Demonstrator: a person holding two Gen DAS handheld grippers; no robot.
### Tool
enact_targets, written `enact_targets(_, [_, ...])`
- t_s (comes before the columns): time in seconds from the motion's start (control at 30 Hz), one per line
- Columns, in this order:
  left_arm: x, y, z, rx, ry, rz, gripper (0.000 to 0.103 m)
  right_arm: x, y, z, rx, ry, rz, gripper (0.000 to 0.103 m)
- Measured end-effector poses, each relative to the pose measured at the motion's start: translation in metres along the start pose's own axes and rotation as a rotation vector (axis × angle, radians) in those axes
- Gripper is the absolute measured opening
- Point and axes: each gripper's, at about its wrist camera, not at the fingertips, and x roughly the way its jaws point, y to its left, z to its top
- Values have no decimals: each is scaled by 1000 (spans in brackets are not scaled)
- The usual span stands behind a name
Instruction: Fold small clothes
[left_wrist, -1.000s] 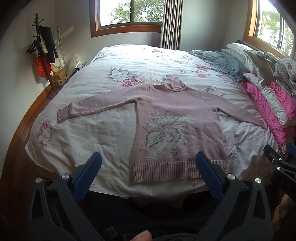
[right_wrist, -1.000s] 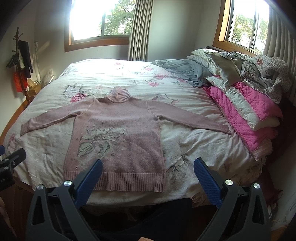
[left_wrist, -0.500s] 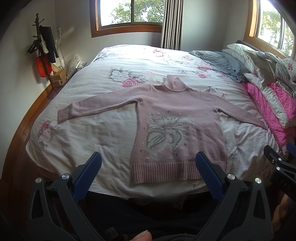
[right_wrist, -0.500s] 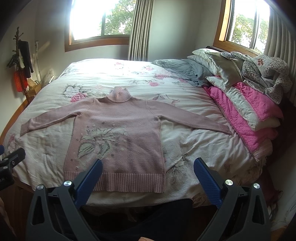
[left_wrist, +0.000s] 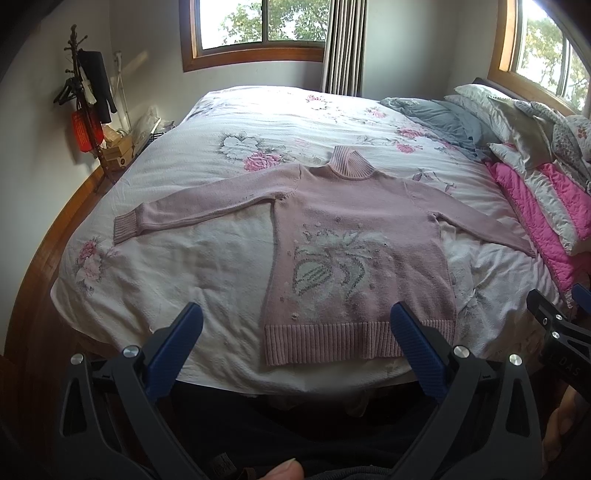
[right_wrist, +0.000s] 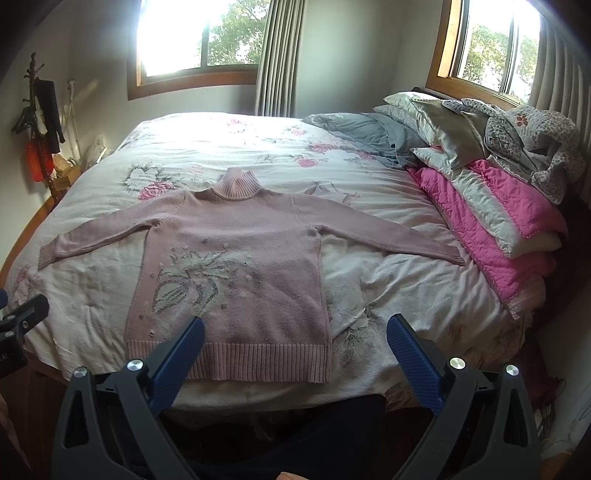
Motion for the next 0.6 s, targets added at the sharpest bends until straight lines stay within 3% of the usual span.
enact_targets(0.4, [30,-14,5,16,11,25,100,28,-11,5,21,13,-33,99])
enact_targets(0.47, [40,-15,7,15,-17,-17,100,37,-19,7,26,-39,-43,99])
enact_targets(0.53, [59,-13,9,-1,-30,-100,100,48,-30,8,6,-103,52,99])
enact_targets(0.6, [84,-5,10,-52,-17,-238,100,68,-50,8,49,-123,121,99])
